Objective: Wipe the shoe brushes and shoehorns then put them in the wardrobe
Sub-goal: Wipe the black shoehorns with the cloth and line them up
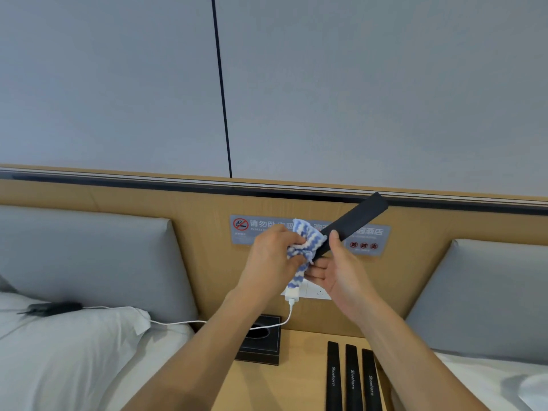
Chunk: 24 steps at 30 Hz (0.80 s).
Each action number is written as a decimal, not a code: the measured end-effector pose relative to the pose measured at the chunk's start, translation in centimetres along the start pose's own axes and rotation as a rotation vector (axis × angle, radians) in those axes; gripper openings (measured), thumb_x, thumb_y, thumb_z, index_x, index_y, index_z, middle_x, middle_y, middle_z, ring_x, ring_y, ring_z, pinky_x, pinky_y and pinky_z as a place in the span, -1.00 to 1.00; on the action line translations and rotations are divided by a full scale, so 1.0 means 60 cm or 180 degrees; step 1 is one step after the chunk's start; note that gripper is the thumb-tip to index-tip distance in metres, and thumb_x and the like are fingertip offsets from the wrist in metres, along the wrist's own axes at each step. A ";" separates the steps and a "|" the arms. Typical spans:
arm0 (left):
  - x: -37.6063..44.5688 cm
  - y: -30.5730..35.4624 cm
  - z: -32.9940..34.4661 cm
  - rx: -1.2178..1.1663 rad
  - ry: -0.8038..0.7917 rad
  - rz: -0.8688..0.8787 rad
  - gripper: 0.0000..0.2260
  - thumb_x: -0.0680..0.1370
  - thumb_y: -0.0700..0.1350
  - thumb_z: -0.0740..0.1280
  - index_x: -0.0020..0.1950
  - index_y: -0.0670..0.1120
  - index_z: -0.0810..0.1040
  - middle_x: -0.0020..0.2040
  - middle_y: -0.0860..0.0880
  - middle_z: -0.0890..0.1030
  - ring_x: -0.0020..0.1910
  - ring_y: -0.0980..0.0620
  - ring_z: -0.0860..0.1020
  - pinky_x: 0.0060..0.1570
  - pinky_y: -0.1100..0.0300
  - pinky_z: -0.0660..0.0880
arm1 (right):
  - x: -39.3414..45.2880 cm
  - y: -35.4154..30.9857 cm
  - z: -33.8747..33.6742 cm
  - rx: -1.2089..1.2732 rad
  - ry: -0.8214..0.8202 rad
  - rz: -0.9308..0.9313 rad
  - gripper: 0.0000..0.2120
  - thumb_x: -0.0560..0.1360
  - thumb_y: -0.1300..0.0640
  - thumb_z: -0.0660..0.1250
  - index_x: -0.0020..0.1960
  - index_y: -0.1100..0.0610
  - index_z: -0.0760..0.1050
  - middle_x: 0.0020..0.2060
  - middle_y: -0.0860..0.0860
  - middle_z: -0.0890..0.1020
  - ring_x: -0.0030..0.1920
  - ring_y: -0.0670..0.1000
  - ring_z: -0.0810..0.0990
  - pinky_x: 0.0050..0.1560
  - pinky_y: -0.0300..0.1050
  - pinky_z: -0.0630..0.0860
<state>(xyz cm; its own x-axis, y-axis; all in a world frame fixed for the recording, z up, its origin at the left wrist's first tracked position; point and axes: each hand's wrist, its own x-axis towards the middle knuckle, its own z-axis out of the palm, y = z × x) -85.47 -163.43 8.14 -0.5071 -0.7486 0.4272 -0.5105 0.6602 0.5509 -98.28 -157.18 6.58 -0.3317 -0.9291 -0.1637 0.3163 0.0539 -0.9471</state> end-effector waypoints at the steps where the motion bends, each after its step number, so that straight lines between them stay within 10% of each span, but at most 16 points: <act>1: 0.002 0.004 0.001 -0.0042 -0.0004 0.0015 -0.71 0.47 -0.13 0.47 0.18 -0.09 0.64 0.04 -0.01 0.58 0.00 0.06 0.53 0.04 0.23 0.44 | -0.003 0.004 -0.001 -0.0073 -0.0099 0.0022 -0.63 0.63 -0.21 0.03 0.15 -0.03 0.49 -0.04 0.08 0.74 0.03 0.07 0.72 0.06 -0.05 0.61; 8: 0.016 0.018 0.002 -0.0228 0.0083 0.0133 -0.73 0.46 -0.13 0.47 0.15 -0.07 0.65 0.05 0.01 0.59 0.00 0.12 0.52 -0.03 0.36 0.31 | -0.014 0.014 -0.013 -0.0270 -0.0590 -0.0057 -0.61 0.61 -0.22 -0.05 0.20 -0.14 0.47 0.10 0.05 0.71 0.19 0.08 0.66 0.36 0.09 0.46; 16: 0.006 -0.009 0.000 -0.0050 -0.0147 0.0228 -0.76 0.45 -0.19 0.47 0.12 -0.09 0.66 0.01 -0.03 0.57 -0.01 0.02 0.54 0.01 0.19 0.44 | -0.013 0.016 -0.047 -0.0185 -0.0382 -0.0161 -0.67 0.71 0.09 0.04 0.31 0.23 0.43 0.06 0.24 0.70 0.10 0.22 0.69 0.21 0.10 0.58; 24: -0.040 -0.073 0.034 0.0372 -0.0615 -0.0093 -0.73 0.47 -0.21 0.44 0.17 -0.08 0.64 0.09 -0.04 0.58 0.04 -0.02 0.55 0.01 0.25 0.42 | -0.021 0.030 -0.072 -0.0446 -0.0463 0.0222 -0.75 0.67 0.23 0.16 0.31 0.15 0.47 0.09 0.19 0.70 0.06 0.23 0.70 0.06 0.04 0.66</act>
<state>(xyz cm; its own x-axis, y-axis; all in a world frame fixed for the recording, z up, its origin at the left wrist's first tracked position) -83.44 -164.41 3.24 -0.6088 -0.7493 0.2607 -0.5983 0.6494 0.4694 -101.14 -154.33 3.88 -0.1784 -0.9638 -0.1982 0.2039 0.1609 -0.9657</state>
